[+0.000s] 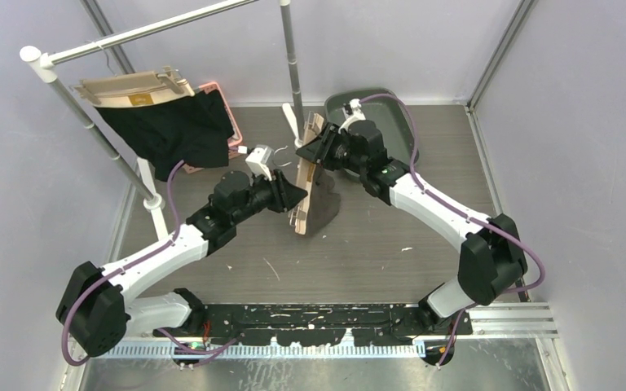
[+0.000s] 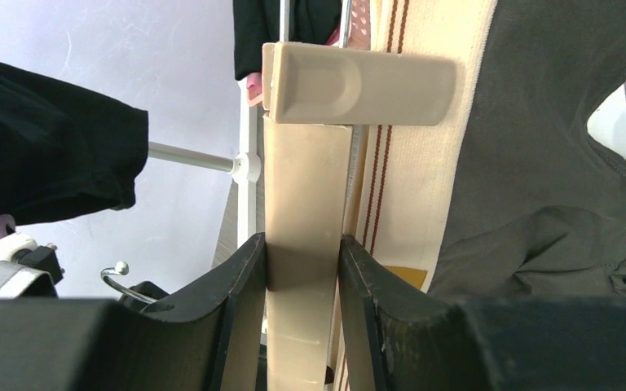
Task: Clip the underwear to the hanger
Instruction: Adjust the hanger at the center of the board, then place the hanger on the clothesline.
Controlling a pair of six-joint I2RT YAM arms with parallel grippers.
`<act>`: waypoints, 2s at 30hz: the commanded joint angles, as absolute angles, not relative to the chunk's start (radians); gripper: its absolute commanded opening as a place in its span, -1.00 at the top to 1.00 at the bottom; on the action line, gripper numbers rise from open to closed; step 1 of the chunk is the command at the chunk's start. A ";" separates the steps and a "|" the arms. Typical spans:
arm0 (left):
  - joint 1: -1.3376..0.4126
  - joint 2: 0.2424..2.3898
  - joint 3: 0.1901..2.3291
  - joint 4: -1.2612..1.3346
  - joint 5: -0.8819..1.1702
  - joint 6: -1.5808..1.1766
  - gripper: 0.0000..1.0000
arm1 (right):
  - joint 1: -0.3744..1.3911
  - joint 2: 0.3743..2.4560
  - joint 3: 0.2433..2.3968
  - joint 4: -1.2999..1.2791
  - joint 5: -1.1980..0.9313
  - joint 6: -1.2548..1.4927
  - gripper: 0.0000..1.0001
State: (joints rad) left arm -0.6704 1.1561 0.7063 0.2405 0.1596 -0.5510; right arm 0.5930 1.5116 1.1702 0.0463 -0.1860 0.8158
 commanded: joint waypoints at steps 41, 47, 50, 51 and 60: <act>-0.843 1.332 0.880 0.201 -0.114 -0.608 0.99 | 0.422 1.097 1.038 -0.118 0.062 0.570 -0.99; -0.841 1.361 1.230 -0.243 -0.321 -0.549 1.00 | 0.408 1.060 1.019 -0.123 0.069 0.552 -0.99; -0.826 1.409 1.415 -0.481 -0.364 -0.536 1.00 | 0.404 1.059 1.017 -0.123 0.060 0.546 -0.99; -0.819 1.427 1.475 -0.545 -0.366 -0.536 0.99 | 0.402 1.059 1.016 -0.123 0.055 0.543 -0.99; -0.792 1.531 1.841 -0.895 -0.454 -0.542 0.99 | 0.394 1.047 0.987 -0.121 0.029 0.527 -0.99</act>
State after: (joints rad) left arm -0.7971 1.5215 1.7199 -0.7170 -0.3595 -0.5560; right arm 0.4023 1.0782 0.9920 -0.1555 0.0418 0.5499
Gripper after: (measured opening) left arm 0.080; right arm 0.993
